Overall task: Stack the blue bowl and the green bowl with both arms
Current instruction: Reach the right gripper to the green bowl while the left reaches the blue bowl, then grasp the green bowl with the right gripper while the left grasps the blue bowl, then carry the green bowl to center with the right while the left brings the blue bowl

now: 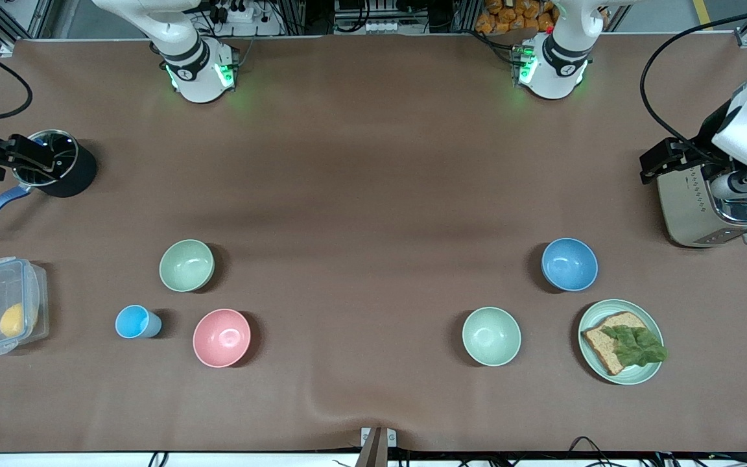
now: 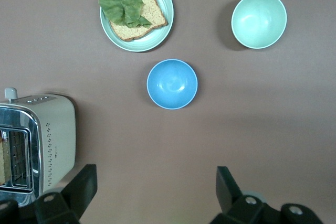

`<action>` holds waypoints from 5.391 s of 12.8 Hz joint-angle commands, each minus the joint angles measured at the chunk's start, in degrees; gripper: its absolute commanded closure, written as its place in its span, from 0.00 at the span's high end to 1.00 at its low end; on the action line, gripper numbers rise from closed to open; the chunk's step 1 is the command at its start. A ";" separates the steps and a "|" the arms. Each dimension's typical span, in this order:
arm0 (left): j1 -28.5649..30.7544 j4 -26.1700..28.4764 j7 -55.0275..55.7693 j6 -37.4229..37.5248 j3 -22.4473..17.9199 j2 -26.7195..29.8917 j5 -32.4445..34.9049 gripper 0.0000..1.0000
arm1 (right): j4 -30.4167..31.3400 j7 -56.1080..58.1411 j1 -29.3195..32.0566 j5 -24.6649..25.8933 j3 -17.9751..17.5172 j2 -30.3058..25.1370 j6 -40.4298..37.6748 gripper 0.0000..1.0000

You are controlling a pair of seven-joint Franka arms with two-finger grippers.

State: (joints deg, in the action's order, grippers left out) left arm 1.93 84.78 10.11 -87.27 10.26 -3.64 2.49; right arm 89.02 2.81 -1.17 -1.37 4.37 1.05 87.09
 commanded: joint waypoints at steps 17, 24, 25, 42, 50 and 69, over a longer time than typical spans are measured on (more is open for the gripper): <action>7.99 21.11 -2.55 -32.57 -0.50 -17.36 1.90 1.00 | 3.87 -0.26 1.87 -3.19 -0.15 18.62 10.37 1.00; 8.09 25.53 -2.02 -45.18 -0.50 -23.86 4.10 1.00 | 4.76 -0.26 1.52 -9.43 -0.23 32.25 17.58 1.00; 8.17 25.44 -1.85 -45.27 -0.41 -24.74 4.10 1.00 | 4.76 -0.26 1.43 -9.96 -0.23 33.39 17.94 1.00; 7.47 23.68 -1.85 -43.17 2.48 -22.73 3.75 0.00 | 4.94 -0.17 1.25 -13.84 -0.76 39.12 22.16 0.11; 7.65 17.89 -0.09 -32.01 8.19 -16.49 1.81 0.00 | 4.41 -0.88 1.25 -14.79 -2.60 37.37 18.75 0.09; 5.64 13.22 16.70 -25.58 17.08 -16.48 1.02 0.00 | 2.57 -49.02 -27.38 -33.44 -5.86 35.51 39.89 0.10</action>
State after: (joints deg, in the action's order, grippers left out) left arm 8.62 98.23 24.85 -113.61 26.99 -19.76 4.58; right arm 91.47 -42.79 -25.88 -33.53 -1.88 35.58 122.75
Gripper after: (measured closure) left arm 0.952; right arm 0.903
